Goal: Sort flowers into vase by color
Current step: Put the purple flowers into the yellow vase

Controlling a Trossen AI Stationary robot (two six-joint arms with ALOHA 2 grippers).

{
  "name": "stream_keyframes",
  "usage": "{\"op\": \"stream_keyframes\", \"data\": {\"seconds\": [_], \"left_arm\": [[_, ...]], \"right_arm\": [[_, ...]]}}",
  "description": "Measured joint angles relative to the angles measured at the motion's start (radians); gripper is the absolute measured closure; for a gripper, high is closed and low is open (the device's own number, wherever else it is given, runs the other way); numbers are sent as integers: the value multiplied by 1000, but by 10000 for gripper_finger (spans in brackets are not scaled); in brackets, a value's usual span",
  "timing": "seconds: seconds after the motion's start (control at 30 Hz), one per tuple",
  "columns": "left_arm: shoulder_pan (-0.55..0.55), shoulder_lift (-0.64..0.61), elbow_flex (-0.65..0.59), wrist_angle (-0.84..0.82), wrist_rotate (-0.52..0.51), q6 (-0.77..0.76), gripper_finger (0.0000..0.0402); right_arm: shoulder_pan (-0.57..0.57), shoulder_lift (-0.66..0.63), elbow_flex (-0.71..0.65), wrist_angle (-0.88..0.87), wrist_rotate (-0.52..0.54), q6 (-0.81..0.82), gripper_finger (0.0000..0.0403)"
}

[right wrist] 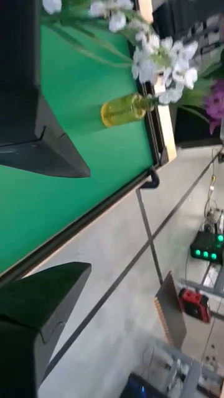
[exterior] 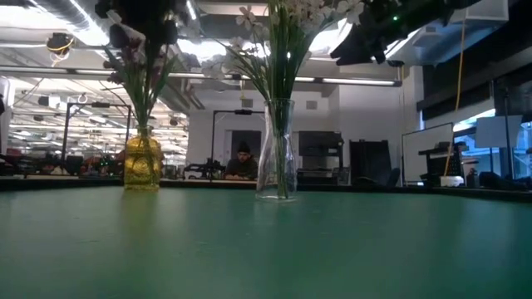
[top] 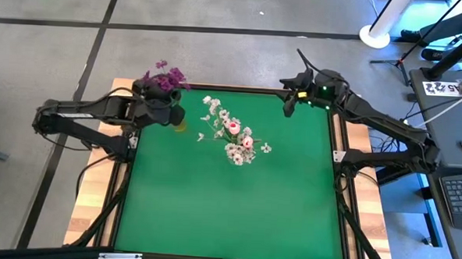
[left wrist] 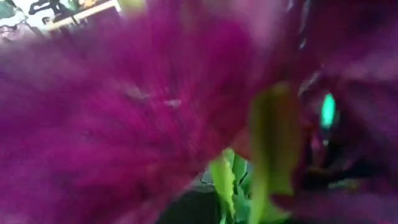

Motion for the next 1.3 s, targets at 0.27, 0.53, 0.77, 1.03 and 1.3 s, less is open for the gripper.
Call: {"op": "stream_keyframes", "data": {"seconds": [0.27, 0.53, 0.77, 1.03, 1.3], "left_arm": [[8, 71, 0, 4, 50, -75, 399], [8, 79, 0, 0, 61, -152, 399], [8, 78, -24, -3, 61, -184, 399], [8, 76, -198, 60, 73, -286, 399], [8, 76, -297, 222, 103, -243, 388]], "right_arm": [[0, 20, 0, 12, -35, -1, 171], [1, 21, 0, 11, -40, -4, 171], [1, 21, 0, 11, -40, -8, 171], [1, 21, 0, 11, -40, -16, 171], [1, 21, 0, 11, -40, -20, 171]]}}
